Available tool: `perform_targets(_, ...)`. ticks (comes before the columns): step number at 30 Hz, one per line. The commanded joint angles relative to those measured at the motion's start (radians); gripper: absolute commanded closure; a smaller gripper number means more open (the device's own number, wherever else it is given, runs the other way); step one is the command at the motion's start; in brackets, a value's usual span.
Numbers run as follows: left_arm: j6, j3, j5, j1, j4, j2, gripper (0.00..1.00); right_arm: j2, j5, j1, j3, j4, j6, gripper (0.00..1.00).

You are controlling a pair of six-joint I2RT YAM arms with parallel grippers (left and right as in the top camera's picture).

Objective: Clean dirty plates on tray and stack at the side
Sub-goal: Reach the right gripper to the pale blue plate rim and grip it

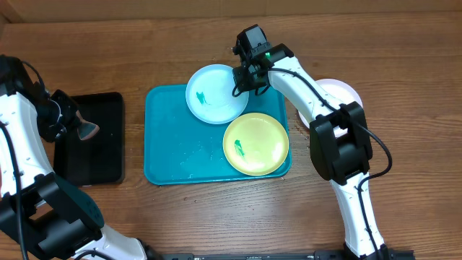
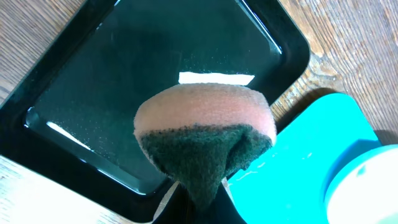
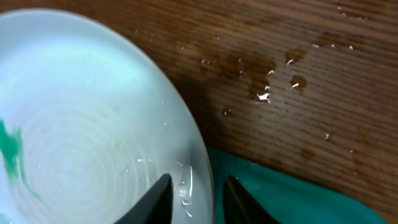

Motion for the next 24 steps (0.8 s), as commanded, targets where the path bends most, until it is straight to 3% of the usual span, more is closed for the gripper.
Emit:
perform_targets(1, 0.02, -0.005, 0.023, 0.003, 0.006, -0.018, 0.96, -0.002, 0.006, 0.022, -0.004, 0.008, 0.002, 0.79)
perform_targets(13, 0.02, -0.005, 0.033, 0.003, 0.005, -0.018, 0.96, 0.037, -0.006, 0.049, -0.004, -0.006, 0.011, 0.76)
perform_targets(19, 0.027, -0.005, 0.053, 0.003, 0.006, -0.018, 0.96, 0.037, -0.099, 0.069, -0.004, -0.022, 0.026, 0.85)
perform_targets(21, 0.027, -0.005, 0.053, 0.002, 0.005, -0.018, 0.96, 0.037, -0.107, 0.105, -0.004, -0.032, 0.026, 0.96)
perform_targets(24, 0.029, -0.005, 0.056, -0.002, 0.003, -0.018, 0.96, 0.037, -0.106, 0.147, -0.004, -0.05, 0.038, 0.96)
